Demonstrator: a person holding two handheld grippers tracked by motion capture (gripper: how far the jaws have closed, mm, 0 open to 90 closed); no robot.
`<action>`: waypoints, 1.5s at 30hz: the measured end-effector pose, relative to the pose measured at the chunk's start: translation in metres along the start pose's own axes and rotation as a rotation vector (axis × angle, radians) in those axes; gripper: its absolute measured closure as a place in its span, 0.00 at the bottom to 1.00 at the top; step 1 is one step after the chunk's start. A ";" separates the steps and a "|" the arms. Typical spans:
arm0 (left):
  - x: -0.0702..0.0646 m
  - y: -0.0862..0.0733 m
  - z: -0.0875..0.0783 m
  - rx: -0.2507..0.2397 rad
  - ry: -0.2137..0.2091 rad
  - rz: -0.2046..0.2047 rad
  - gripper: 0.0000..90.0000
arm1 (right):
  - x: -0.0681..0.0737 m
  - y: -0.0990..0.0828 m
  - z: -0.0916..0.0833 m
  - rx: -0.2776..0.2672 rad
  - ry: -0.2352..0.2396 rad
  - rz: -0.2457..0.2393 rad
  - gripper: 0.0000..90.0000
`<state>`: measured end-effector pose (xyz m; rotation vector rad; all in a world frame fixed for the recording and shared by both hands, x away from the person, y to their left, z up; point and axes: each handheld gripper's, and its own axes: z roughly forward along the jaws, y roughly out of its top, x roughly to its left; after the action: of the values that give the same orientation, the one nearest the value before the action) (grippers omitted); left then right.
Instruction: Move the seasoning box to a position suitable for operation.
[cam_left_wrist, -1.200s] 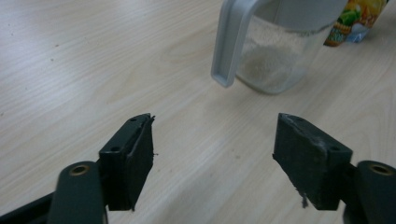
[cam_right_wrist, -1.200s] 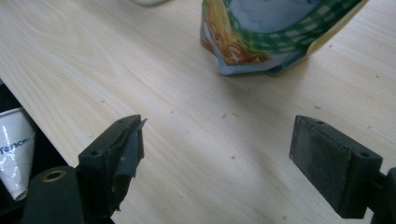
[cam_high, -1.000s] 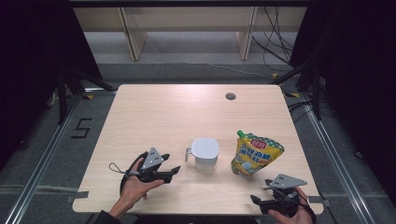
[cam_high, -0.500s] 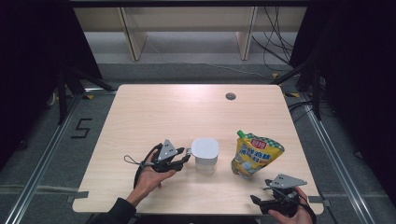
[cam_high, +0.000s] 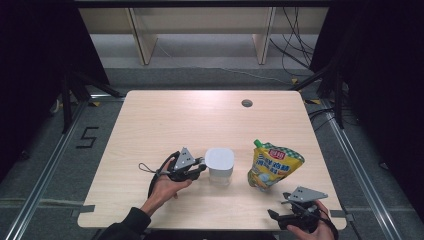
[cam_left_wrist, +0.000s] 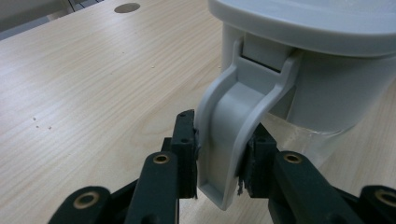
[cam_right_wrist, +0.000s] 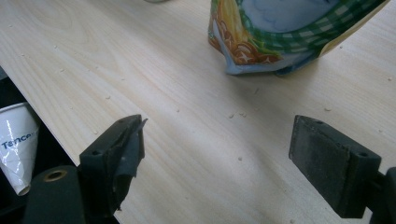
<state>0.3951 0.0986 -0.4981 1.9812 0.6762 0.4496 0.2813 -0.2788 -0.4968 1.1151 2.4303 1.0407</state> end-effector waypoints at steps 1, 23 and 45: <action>0.000 0.000 0.000 0.000 -0.003 -0.006 0.78 | 0.000 0.000 0.000 0.001 0.000 -0.001 0.21; -0.023 -0.009 -0.023 0.006 -0.068 0.029 0.78 | 0.003 -0.001 -0.001 0.006 0.008 0.023 0.21; -0.045 -0.017 -0.041 0.034 -0.102 0.004 0.77 | -0.004 -0.003 0.001 0.009 0.011 0.009 0.21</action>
<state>0.3320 0.1046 -0.4946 2.0232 0.6198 0.3386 0.2825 -0.2826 -0.4998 1.1270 2.4431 1.0431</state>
